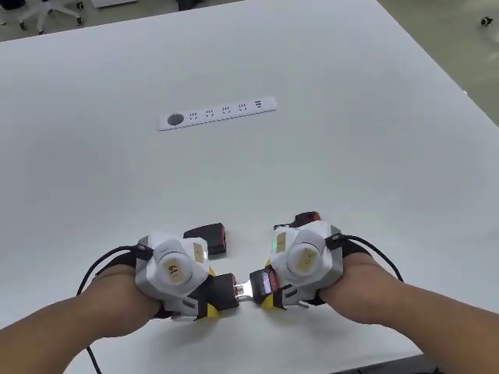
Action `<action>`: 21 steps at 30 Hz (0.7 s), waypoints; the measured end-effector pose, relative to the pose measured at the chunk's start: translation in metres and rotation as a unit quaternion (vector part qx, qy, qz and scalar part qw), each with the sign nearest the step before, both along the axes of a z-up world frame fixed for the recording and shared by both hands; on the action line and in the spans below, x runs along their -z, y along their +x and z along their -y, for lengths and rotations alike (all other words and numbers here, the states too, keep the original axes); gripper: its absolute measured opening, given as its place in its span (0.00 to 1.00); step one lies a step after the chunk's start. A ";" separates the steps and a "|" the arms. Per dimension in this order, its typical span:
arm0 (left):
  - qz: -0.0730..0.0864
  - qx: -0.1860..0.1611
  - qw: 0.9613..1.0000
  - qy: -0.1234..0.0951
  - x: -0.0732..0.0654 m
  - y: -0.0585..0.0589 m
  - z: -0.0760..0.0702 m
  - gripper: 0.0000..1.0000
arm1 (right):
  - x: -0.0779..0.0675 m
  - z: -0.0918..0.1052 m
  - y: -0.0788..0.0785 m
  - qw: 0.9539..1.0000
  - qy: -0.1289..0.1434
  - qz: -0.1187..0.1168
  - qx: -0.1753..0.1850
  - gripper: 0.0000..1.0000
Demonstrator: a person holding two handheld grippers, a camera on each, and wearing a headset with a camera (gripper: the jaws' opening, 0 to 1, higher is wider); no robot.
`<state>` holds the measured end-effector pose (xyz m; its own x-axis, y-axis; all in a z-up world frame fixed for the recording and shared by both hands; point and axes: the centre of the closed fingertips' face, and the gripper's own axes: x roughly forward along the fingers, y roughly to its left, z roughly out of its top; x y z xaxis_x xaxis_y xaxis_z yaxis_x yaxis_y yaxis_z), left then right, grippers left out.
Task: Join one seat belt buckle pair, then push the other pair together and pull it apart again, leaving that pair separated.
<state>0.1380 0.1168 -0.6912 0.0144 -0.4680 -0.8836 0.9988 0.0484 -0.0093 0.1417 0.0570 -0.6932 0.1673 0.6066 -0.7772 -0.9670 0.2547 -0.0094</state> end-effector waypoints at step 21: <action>0.001 -0.003 1.000 -0.013 -0.002 -0.001 0.000 0.33 | 0.001 -0.015 0.002 1.000 -0.003 0.010 -0.010 0.33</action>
